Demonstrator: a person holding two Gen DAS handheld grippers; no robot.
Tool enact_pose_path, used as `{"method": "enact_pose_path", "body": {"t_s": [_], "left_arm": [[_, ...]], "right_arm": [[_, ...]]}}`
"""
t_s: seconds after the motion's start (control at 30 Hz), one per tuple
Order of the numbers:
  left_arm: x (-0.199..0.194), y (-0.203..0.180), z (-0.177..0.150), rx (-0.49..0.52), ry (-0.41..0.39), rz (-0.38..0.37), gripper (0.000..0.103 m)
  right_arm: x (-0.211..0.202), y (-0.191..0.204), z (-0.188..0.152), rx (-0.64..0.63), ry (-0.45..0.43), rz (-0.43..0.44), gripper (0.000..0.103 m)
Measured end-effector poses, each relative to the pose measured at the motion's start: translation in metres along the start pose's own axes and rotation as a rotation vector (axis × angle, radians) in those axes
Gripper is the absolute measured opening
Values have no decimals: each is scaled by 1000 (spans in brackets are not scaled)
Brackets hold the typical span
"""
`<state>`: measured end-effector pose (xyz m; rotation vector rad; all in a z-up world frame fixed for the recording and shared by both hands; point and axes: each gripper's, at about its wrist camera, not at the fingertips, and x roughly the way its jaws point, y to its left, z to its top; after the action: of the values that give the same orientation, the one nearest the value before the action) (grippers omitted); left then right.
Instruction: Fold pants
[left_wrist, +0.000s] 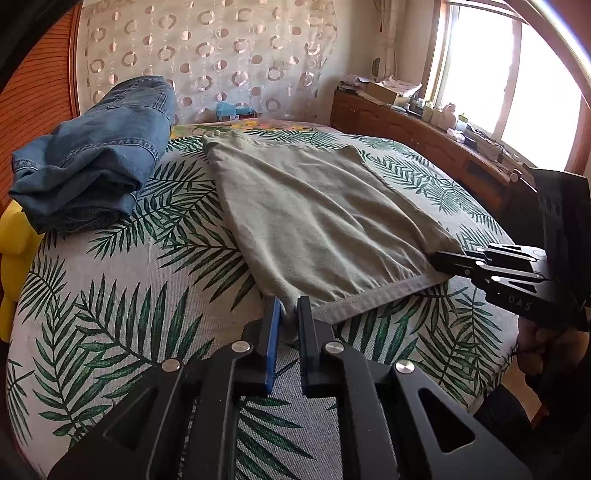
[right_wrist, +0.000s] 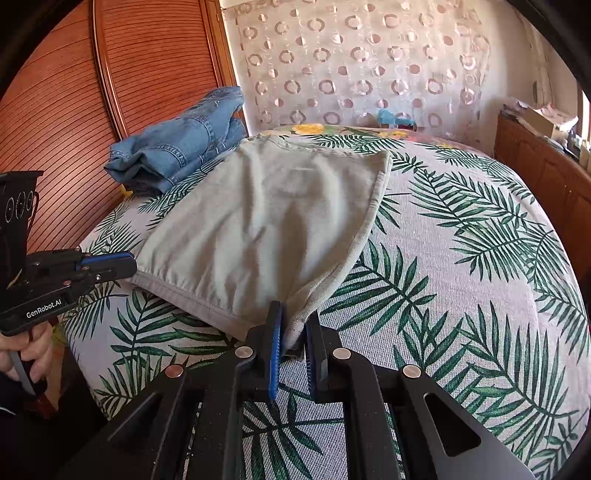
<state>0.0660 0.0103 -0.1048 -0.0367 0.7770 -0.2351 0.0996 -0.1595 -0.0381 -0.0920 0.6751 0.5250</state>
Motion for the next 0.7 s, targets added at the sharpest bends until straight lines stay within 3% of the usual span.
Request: {"method": "enact_pose_path", "body": {"t_s": [0.07,0.13,0.2,0.27,0.47,0.53,0.6,0.7], "left_arm": [[1,1,0,3,4,8,22],[1,3,0,-10,-2,-1,41],[1,6,0,-31,-7,-9,68],[1,9,-1,-52,-11,-27,76],[0,7,-3,-50,-25,-11,73],[-1,5,-2,-42,-29,-9,64],[-1,6,-1,-41,-30,-12,48],[5,9,-1,-56,-11,-38,38]], "right_arm": [[1,2,-2,-5,0,-5,9],[2,1,-2,-5,2,-2,9],[2,0,-3,2,3,5,9],[2,0,-3,-1,2,1,9],[2,2,-3,-19,0,-14,9],[2,2,-4,-17,0,-11,9],[2,1,-4,-17,0,-9,9],[3,2,-4,-20,0,-10,9]]}}
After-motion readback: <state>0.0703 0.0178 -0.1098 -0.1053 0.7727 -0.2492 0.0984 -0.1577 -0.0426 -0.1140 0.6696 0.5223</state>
